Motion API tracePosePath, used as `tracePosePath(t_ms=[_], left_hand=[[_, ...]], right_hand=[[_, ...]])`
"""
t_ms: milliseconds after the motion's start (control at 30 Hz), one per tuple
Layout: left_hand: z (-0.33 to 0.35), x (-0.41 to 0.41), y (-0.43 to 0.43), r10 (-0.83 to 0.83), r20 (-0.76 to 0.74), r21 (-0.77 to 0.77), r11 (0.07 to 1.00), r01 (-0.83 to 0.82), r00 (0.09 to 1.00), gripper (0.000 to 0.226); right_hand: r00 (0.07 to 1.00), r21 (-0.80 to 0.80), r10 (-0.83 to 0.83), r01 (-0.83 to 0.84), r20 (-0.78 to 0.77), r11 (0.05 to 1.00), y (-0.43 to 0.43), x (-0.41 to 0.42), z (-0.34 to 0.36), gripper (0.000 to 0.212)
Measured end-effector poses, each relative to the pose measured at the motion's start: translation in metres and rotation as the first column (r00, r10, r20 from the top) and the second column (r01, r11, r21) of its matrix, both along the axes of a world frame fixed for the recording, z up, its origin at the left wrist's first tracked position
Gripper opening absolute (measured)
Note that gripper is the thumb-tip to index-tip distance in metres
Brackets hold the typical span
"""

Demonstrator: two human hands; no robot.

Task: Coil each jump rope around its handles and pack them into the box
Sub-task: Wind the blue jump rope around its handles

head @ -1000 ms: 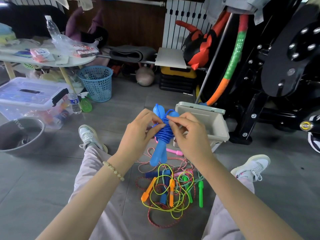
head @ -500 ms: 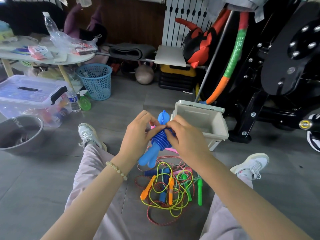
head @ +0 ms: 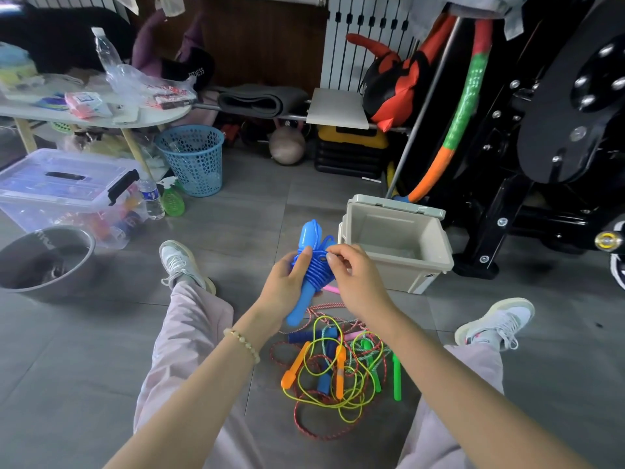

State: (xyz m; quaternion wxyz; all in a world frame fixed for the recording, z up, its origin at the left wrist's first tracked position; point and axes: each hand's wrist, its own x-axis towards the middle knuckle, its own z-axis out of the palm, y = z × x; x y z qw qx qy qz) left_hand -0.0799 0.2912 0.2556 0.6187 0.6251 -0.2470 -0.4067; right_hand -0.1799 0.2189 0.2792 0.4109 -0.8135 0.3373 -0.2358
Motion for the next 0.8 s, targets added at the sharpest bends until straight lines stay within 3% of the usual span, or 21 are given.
tracePosePath(t_ms=[100, 200, 300, 500, 600, 667, 700, 800], left_hand=[[-0.005, 0.007, 0.005, -0.044, 0.175, -0.017, 0.999, 0.047, 0.984, 0.036], [-0.005, 0.015, 0.008, -0.065, 0.208, -0.05, 0.996, 0.077, 0.976, 0.03], [-0.003, 0.014, 0.005, -0.072, 0.121, -0.078, 0.994, 0.082, 0.99, 0.03], [0.0, 0.011, -0.001, -0.02, -0.102, -0.069, 0.998, 0.013, 0.995, 0.038], [-0.001, 0.009, -0.005, 0.037, -0.186, -0.042, 0.998, -0.045, 0.982, 0.045], [-0.005, 0.008, -0.007, 0.106, -0.206, -0.012, 0.994, -0.111, 0.973, 0.05], [-0.006, 0.007, -0.008, 0.135, -0.206, 0.002, 0.99, -0.138, 0.969, 0.047], [-0.009, 0.003, -0.011, 0.17, -0.235, 0.0, 0.985, -0.175, 0.957, 0.035]], right_hand=[[0.997, 0.13, 0.075, -0.07, -0.032, 0.989, -0.005, 0.0, 0.002, 0.02], [0.991, 0.219, 0.137, -0.132, -0.005, 0.967, -0.005, -0.002, 0.006, 0.027], [0.988, 0.153, 0.154, -0.154, 0.008, 0.976, -0.003, -0.001, 0.007, 0.021], [0.981, 0.101, 0.044, -0.064, 0.186, 0.993, 0.002, 0.001, -0.007, 0.003], [0.97, 0.067, 0.018, -0.035, 0.241, 0.997, 0.005, -0.001, -0.014, 0.023], [0.961, 0.124, -0.039, 0.005, 0.274, 0.992, 0.005, 0.0, -0.016, 0.045], [0.955, 0.149, -0.066, 0.023, 0.288, 0.989, 0.005, 0.001, -0.017, 0.044], [0.967, -0.064, -0.089, 0.107, 0.239, 0.992, 0.012, 0.003, -0.02, 0.011]])
